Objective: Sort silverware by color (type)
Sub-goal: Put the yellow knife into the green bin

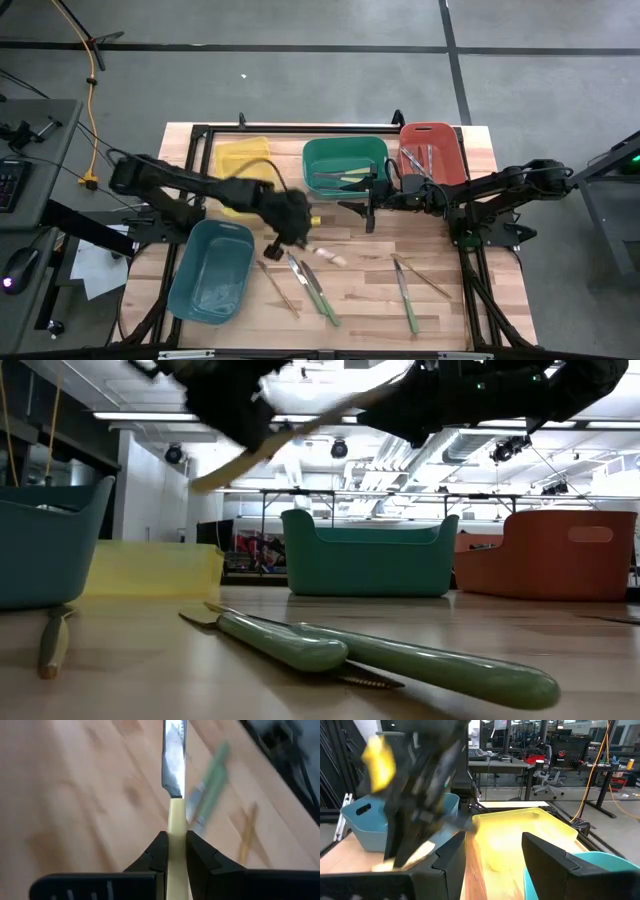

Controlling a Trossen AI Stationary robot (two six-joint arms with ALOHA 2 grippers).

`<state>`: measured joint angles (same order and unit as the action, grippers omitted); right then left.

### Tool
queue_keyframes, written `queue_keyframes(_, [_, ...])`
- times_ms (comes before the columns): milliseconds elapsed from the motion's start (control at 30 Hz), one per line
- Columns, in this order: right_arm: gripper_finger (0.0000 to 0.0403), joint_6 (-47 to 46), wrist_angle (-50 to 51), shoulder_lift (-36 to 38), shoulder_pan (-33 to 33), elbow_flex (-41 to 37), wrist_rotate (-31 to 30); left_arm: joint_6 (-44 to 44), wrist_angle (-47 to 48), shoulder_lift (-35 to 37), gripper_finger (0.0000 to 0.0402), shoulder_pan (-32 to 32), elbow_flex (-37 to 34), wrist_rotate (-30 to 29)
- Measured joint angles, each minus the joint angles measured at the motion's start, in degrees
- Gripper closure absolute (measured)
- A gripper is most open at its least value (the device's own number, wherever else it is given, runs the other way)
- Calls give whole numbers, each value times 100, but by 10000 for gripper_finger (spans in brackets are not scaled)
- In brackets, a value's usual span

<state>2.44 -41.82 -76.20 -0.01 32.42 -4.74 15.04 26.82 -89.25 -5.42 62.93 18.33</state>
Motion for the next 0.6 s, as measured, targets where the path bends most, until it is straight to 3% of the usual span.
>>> queue_keyframes(233, [226, 94, -33, 11, 0, -2, -1, 5, -2128, 1424, 377, 542, -1038, -478])
queue_keyframes(367, [226, 104, -56, 11, 2, -2, 0, -19, -4171, 2040, 377, 714, -2131, -868])
queue_keyframes(500, [226, 44, -204, 11, 0, -2, 0, -477, -6632, 2156, 377, 891, -3205, -1151])
queue_keyframes(600, [226, 41, -326, 11, 4, -2, 0, -849, -7790, 1975, 377, 976, -3716, -1265])
